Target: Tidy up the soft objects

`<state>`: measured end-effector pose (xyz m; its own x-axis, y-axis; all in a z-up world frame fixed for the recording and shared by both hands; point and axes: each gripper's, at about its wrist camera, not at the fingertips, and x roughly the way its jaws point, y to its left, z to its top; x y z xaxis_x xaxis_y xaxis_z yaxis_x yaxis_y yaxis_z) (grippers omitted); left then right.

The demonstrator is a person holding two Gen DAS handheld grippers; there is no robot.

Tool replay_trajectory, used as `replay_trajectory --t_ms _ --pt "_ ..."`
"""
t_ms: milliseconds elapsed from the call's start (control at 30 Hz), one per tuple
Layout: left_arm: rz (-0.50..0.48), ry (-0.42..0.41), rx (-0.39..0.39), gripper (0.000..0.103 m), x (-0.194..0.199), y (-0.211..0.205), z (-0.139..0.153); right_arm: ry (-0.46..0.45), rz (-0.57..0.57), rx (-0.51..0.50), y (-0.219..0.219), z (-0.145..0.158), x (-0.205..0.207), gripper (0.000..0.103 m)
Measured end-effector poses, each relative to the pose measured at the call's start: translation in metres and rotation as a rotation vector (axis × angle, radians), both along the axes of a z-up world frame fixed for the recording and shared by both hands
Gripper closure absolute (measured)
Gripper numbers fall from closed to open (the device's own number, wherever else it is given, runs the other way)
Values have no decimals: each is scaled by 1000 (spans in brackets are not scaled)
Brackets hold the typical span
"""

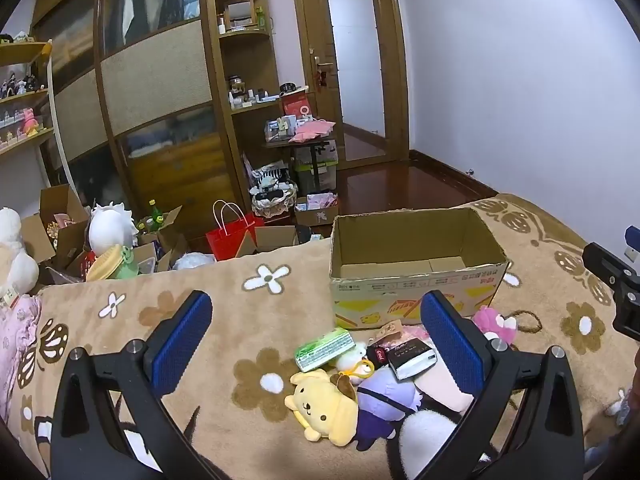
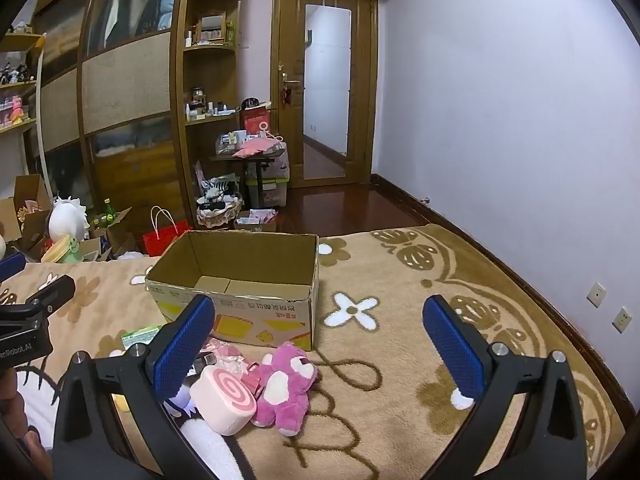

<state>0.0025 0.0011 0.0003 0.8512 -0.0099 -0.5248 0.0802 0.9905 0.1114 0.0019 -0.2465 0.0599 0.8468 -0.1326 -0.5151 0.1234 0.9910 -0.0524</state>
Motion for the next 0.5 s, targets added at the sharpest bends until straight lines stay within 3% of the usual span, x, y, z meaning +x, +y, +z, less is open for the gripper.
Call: replay_trajectory --t_ms 500 --pt "2 -2 -1 0 0 0 1 -3 0 0 1 1 0 0"
